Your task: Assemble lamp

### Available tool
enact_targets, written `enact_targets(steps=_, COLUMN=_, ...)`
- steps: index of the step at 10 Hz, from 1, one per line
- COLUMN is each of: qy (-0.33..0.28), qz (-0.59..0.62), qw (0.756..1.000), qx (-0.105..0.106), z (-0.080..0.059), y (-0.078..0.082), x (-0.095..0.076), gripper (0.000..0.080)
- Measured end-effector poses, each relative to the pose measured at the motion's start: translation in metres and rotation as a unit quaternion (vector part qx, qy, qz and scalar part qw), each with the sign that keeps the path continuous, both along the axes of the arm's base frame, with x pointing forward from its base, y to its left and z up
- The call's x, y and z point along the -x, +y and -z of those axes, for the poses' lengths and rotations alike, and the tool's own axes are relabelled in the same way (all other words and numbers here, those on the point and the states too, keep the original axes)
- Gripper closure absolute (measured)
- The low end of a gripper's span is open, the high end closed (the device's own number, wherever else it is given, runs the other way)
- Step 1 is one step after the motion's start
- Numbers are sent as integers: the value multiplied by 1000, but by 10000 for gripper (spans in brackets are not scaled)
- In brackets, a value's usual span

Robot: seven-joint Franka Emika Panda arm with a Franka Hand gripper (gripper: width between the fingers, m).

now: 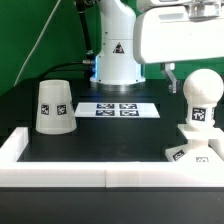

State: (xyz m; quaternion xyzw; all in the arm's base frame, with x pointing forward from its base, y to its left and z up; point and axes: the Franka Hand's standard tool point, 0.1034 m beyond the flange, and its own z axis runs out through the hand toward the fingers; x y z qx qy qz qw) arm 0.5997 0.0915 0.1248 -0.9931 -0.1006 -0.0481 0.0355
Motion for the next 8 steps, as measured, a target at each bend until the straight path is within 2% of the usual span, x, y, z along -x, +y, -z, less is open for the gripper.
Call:
enact_targets(steps=2, qy=72, qz=-6, qw=997, qx=1, z=4, y=5, x=4, gripper=101)
enact_targets(steps=3, qy=60, qz=-5, qw=998, qx=1, z=5, y=5, x=0, gripper=101)
enact_targets(steps=6, qy=59, qz=-6, qw=998, qx=2, z=8, y=4, x=1, gripper=101)
enact_targets(steps=7, qy=58, qz=-6, qw=998, qx=2, z=8, y=4, x=1, gripper=222)
enact_targets(steps=8, qy=58, qz=-6, qw=998, qx=2, z=8, y=4, x=1, gripper=223)
